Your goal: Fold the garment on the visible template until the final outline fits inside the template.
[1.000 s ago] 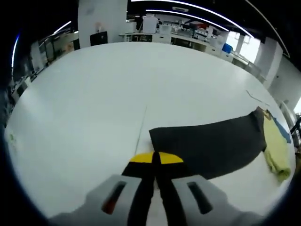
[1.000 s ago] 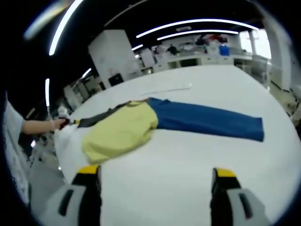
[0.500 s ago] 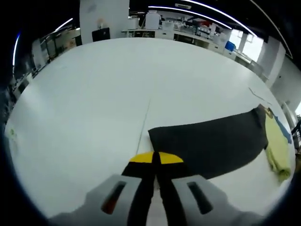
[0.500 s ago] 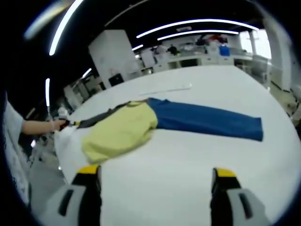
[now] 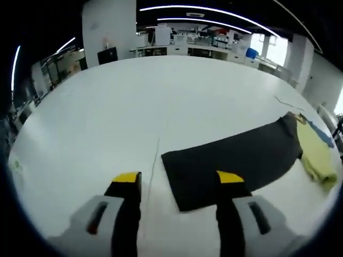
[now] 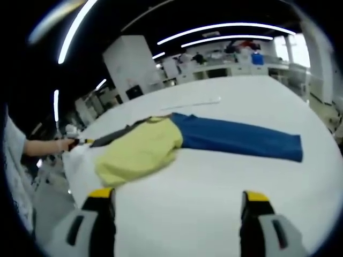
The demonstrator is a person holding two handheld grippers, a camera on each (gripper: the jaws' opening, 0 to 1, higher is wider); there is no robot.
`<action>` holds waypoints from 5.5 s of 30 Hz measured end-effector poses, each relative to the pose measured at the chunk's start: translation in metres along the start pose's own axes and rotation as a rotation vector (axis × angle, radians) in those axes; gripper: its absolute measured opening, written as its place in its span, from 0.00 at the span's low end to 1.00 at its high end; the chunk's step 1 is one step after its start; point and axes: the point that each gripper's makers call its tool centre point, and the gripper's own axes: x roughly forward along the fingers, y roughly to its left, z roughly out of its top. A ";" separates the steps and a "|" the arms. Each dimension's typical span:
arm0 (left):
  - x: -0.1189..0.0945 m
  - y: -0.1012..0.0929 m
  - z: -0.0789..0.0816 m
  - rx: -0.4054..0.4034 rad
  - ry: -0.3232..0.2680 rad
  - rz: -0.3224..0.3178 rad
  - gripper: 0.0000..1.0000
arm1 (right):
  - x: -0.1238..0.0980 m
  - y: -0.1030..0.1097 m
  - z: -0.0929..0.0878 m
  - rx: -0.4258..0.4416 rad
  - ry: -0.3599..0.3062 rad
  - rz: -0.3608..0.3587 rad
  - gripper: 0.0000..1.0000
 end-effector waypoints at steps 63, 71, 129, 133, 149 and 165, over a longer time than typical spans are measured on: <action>-0.156 -0.268 -0.047 0.277 -0.183 -0.511 0.60 | 0.071 0.202 -0.001 -0.930 0.121 0.356 0.63; -0.158 -0.273 -0.052 0.261 -0.177 -0.525 0.58 | 0.089 0.225 -0.012 -1.057 0.117 0.372 0.39; -0.153 -0.291 -0.069 0.201 -0.129 -0.575 0.51 | 0.194 0.177 0.133 -0.962 0.087 0.228 0.00; -0.151 -0.290 -0.070 0.197 -0.125 -0.578 0.51 | 0.213 0.167 0.138 -0.940 0.104 0.215 0.00; -0.146 -0.298 -0.067 0.187 -0.106 -0.596 0.49 | 0.267 0.138 0.136 -0.900 0.194 0.185 0.00; -0.144 -0.303 -0.071 0.183 -0.090 -0.602 0.48 | 0.286 0.128 0.119 -0.881 0.257 0.182 0.00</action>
